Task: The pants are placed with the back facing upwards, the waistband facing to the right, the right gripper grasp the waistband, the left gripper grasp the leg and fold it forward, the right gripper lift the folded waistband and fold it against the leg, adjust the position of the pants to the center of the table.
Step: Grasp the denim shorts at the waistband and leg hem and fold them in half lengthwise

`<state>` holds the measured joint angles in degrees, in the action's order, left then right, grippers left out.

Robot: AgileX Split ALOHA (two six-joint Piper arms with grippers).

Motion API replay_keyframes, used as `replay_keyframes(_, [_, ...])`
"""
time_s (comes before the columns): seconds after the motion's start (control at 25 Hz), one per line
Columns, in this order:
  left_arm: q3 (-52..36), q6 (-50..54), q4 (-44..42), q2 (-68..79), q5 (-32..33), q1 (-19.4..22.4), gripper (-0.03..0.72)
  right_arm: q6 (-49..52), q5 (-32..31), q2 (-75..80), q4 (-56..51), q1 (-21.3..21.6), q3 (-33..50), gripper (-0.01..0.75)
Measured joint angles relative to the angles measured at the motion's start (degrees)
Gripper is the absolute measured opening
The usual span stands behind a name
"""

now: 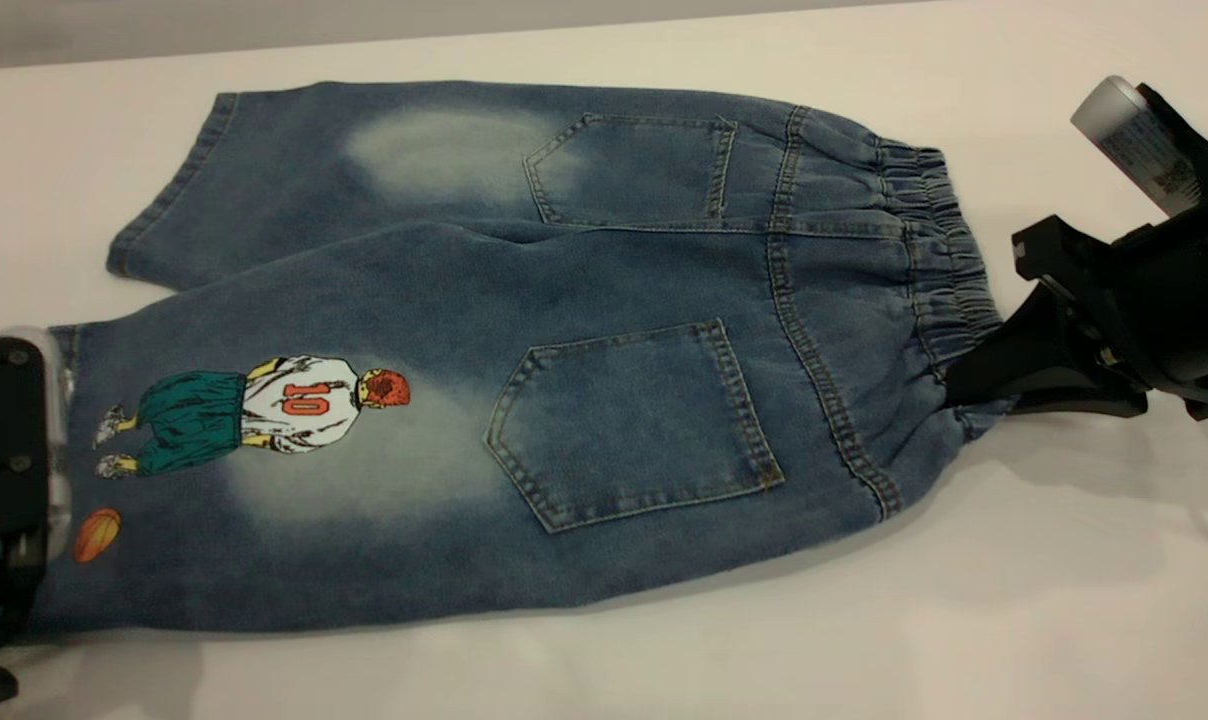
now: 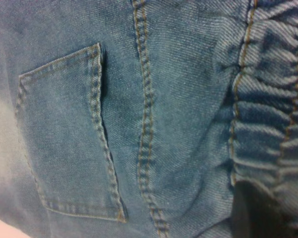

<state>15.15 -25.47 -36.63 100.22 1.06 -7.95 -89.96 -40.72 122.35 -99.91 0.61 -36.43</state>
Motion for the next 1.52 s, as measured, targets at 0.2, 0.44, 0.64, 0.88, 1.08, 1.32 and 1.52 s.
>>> replay_keyframes(0.2, [1.05, 0.0, 0.06, 0.85, -0.5, 0.0, 0.393, 0.0, 0.0, 0.0, -0.05, 0.0, 0.0, 0.036])
replay_keyframes(0.44, [2.84, 0.05, 0.11, 2.08, 0.13, 0.0, 0.393, 0.0, 0.05, 0.0, -0.03, 0.0, 0.0, 0.036])
replay_keyframes(0.64, [3.55, -1.98, -1.31, 6.07, -0.55, 0.0, 0.393, 0.0, 0.05, 0.0, -0.03, 0.0, 0.0, 0.036])
replay_keyframes(0.88, [7.36, 0.44, -2.5, 5.96, 4.14, 0.08, 0.393, 0.0, 0.11, 0.0, -0.03, 0.0, 0.0, 0.037])
replay_keyframes(1.08, [7.36, 0.44, -2.5, 7.4, 3.18, 0.45, 0.393, 0.0, 0.11, 0.0, -0.03, 0.0, 0.0, 0.037])
replay_keyframes(1.32, [7.36, 0.39, -2.55, 8.1, 3.45, 0.45, 0.336, 0.0, 0.11, 0.0, -0.03, 0.0, 0.0, 0.037])
replay_keyframes(1.52, [7.46, 0.33, -2.66, 7.89, 3.81, 0.45, 0.102, 0.0, -1.86, 0.0, -0.03, 0.0, 0.0, 0.037])
